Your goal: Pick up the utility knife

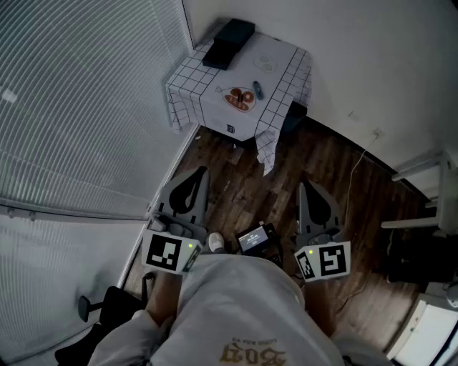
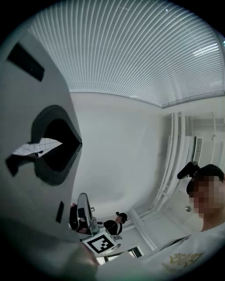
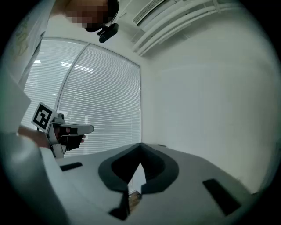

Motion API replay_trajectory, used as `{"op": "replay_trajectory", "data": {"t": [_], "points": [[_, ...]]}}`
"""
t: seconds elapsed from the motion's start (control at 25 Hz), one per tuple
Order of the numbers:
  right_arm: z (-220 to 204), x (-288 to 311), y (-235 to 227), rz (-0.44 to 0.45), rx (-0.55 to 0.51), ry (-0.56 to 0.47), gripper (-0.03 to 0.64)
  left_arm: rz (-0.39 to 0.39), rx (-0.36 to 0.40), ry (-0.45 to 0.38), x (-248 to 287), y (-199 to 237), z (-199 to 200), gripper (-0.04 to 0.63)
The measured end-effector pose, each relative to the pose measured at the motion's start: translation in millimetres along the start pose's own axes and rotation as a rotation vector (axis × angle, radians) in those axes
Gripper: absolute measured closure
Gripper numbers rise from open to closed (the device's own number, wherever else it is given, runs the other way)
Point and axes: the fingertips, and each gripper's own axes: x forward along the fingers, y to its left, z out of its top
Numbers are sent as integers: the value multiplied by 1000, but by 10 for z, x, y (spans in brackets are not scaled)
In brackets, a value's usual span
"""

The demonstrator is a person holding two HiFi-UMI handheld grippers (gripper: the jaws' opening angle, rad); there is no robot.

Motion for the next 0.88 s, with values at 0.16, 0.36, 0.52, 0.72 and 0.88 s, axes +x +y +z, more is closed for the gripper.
{"op": "replay_trajectory", "data": {"t": [0.16,0.36,0.52,0.72,0.88], "points": [[9,-57,-84,2,-2,-13,614,11,13,-11,47,-55,20,588],[51,-143,-242,5,27,-53,614,12,33,-17,126,-173,32,588],[28,-176,-381,1,22,-62,614,24,63,7,196,-209,-32,588],[-62,-140,-496,1,25,-43,614,88,-63,-63,208,-52,-52,588],[-130,-47,-521,7,34,-10,614,156,-365,-134,199,296,-132,588]]}}
